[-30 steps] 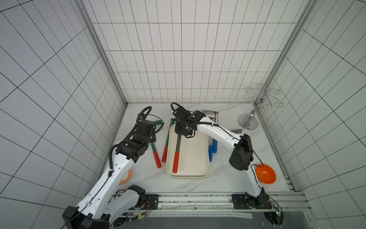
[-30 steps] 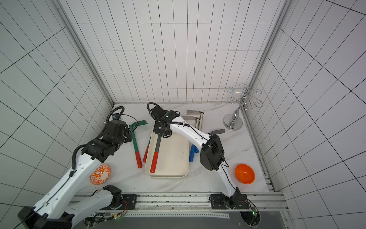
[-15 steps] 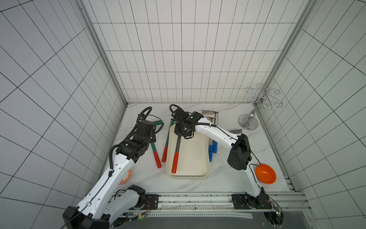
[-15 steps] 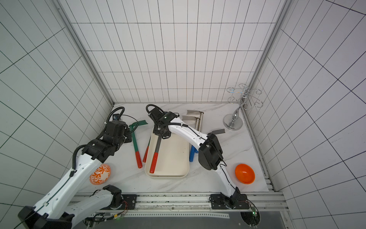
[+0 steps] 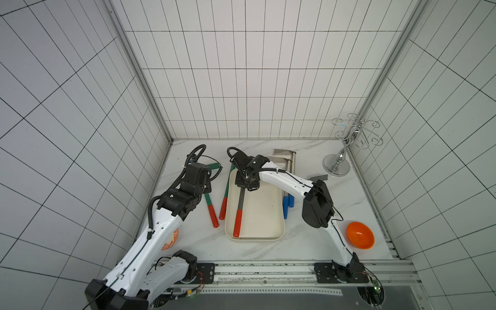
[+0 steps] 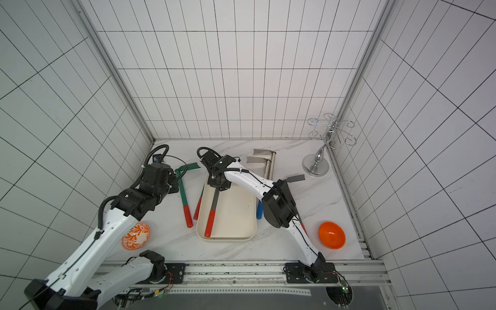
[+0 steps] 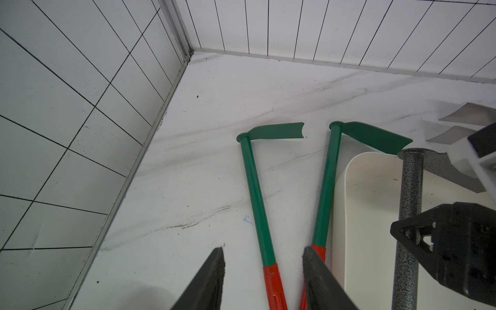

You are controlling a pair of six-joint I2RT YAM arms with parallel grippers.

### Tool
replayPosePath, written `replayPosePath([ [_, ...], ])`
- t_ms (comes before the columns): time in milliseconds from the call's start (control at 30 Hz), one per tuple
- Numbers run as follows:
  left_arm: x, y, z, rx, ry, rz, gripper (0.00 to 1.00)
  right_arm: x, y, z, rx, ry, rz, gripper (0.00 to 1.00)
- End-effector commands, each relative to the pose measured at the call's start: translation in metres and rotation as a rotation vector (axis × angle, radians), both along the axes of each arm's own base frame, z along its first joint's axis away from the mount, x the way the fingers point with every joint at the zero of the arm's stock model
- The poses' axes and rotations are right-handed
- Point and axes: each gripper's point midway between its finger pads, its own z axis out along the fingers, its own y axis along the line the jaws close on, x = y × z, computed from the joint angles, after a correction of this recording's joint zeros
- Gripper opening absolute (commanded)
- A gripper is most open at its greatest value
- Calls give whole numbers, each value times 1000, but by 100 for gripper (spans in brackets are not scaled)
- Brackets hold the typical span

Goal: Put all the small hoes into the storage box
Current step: Place the hoe in the storage box.

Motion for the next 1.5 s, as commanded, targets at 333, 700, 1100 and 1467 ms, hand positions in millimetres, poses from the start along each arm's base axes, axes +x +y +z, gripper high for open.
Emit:
replayPosePath([
  [333,-1,3,-2,-10,-6,23,49,24,9,-7,29,-11,-5,0],
  [700,-1,3,-3,-12,-5,24,49,27,18,-11,57,-3,5,0],
  [1100,-1,3,-6,-12,-1,23,49,30,29,-15,80,-2,29,4],
  [1467,-1,3,-7,-11,3,20,49,29,38,-23,97,9,61,8],
])
